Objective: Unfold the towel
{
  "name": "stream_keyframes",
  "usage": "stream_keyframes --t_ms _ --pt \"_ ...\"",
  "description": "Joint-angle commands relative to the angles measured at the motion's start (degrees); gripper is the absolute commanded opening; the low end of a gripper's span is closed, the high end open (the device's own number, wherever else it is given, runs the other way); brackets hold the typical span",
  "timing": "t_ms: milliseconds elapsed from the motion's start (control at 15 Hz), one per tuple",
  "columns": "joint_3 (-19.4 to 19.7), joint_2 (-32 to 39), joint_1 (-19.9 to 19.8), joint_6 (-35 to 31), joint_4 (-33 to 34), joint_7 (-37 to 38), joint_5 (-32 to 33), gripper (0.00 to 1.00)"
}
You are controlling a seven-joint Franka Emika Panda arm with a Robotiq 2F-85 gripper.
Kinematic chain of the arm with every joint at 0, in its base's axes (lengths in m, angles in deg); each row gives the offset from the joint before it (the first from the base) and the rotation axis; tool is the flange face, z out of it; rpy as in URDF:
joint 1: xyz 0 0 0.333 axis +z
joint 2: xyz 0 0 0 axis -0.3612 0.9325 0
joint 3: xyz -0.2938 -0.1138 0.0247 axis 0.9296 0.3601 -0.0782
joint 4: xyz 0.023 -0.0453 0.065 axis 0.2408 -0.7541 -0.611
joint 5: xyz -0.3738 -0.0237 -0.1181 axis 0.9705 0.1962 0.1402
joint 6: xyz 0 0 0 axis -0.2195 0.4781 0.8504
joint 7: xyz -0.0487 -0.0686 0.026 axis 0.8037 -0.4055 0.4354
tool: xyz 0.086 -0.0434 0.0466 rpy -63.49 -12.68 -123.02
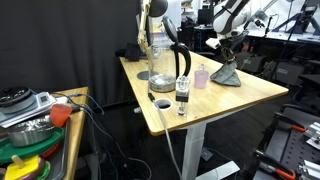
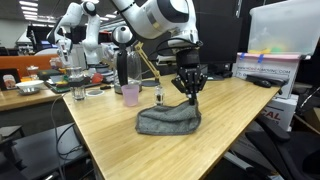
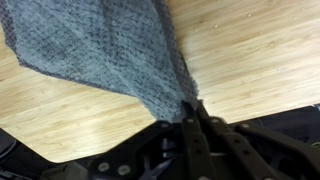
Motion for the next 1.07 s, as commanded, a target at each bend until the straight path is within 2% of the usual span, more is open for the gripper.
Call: stream_keyframes --t_ms 0,333,667,1000 --pt "0.55 -1.77 0.9 -0.14 -0.35 2.8 2.76 0.01" --pt "0.45 -2.24 0.66 -0.16 -0.07 4.59 5.53 0.01" --pt "-0.14 -0.64 0.14 0.97 -0.66 3.59 5.6 0.01" --pt "-1.08 -0.79 -0.67 0.25 -4.79 -0.39 4.61 0.01"
